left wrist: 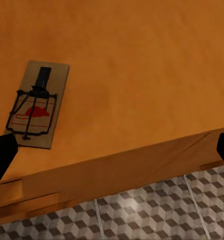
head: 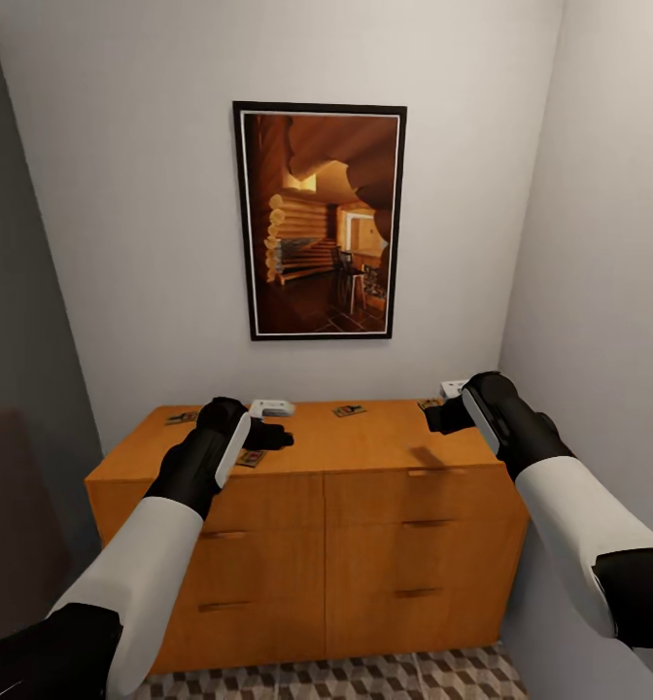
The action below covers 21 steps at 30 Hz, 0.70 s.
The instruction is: Take the four mousetraps from the cabinet in the bathroom and place them on the bathroom floor. Make sure all four end up on the same floor surface, and ensure that at least two of them are either under or directly next to the same bathroom sink.
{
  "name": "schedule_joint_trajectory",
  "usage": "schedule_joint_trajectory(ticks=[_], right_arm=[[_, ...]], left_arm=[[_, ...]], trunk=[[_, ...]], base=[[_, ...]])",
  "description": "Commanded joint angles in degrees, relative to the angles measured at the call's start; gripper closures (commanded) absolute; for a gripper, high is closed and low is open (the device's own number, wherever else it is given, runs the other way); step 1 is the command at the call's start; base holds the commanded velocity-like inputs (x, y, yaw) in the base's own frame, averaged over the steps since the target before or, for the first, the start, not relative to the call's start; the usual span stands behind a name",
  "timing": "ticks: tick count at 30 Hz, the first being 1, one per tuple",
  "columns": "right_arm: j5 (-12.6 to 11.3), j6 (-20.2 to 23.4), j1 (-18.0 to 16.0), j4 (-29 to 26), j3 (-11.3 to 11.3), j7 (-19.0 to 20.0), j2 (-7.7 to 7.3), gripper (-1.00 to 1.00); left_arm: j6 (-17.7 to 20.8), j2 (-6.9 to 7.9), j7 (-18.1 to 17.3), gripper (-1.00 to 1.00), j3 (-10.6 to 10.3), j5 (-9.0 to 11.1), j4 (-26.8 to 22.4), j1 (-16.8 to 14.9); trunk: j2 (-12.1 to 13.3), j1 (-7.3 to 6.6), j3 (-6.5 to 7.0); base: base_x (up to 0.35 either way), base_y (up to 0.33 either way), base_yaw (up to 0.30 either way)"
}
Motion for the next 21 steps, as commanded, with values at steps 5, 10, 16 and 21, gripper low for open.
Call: schedule_joint_trajectory(ticks=[5,10,16,21], right_arm=[[-0.48,0.22,-0.06,-0.04,0.26,-0.25,-0.07,1.00],[-0.51,0.22,-0.06,-0.01,0.27,-0.26,-0.07,1.00],[-0.56,0.22,-0.06,0.03,0.26,-0.32,-0.07,1.00],[-0.57,0.22,-0.06,0.33,0.27,-0.34,-0.07,1.00]], left_arm=[[0.19,-0.03,0.01,-1.00,-0.03,0.22,-0.01,-0.04],[0.15,-0.05,-0.01,-1.00,-0.03,0.19,0.00,-0.04],[0.14,-0.01,0.07,-1.00,-0.03,0.04,0.00,-0.04],[0.13,-0.02,0.15,-1.00,-0.03,-0.10,0.00,-0.04]], trunk=[[-0.04,0.00,-0.07],[-0.04,0.00,-0.07],[-0.04,0.00,-0.07],[-0.04,0.00,-0.07]], base=[[-0.003,0.193,0.000],[-0.001,0.100,0.000],[0.000,0.022,0.000],[0.000,0.004,0.000]])
